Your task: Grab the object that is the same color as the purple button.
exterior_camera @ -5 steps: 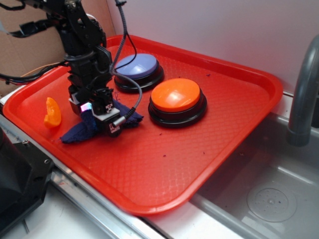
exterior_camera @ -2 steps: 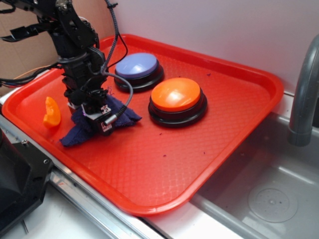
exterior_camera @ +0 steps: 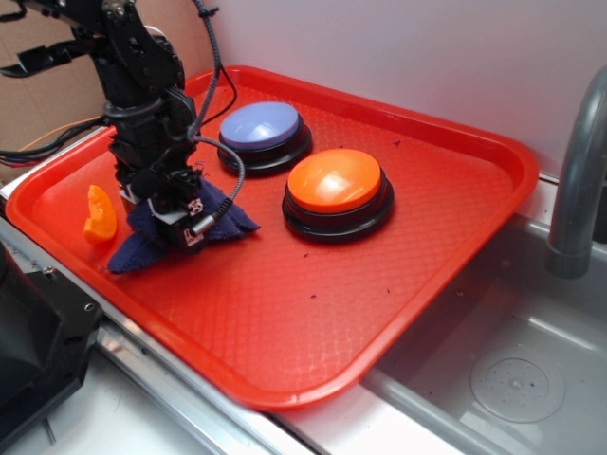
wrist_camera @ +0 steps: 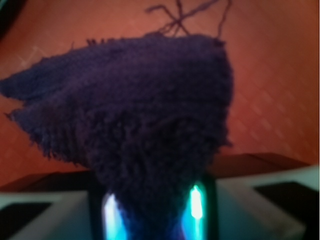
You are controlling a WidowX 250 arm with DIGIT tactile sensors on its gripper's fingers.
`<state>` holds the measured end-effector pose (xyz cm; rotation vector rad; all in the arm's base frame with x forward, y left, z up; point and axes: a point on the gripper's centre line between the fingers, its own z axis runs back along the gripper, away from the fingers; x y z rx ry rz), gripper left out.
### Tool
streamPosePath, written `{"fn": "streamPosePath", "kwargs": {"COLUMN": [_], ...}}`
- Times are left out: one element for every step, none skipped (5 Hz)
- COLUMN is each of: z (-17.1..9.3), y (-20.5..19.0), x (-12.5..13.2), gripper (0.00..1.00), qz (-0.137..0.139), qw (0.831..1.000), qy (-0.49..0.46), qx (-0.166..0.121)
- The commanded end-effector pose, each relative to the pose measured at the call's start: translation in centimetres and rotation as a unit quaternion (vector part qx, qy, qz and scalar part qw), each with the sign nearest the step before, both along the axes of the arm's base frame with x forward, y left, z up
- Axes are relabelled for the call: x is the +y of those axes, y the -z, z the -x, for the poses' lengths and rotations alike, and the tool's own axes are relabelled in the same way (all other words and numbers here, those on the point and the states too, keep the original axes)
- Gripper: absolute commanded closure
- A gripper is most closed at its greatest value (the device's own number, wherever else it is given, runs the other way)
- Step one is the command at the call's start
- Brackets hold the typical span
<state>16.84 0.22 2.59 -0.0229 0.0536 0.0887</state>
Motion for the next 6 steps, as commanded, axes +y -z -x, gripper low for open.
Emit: {"fn": "streamPosePath", "kwargs": {"z": [-2.6,-3.5,-4.1,-4.2,-4.2,-4.7], "y": [-5.1,-8.2,-12.0,-14.3,-15.6,-15.2], "x": [0.6,1.4,2.5,3.3,4.0,4.9], "gripper": [1.0,1.0,1.0,1.0,1.0,1.0], "qz": [-0.055,-0.032,-0.034,-0.035,-0.039,-0.074], "qw": [0.997,0.996,0.996,0.996,0.996,0.995], "qy": [-0.056,-0.075,-0.066,-0.063,-0.053,-0.055], "qx": [-0.029,-0.024,-0.038,-0.05,-0.062,-0.025]}}
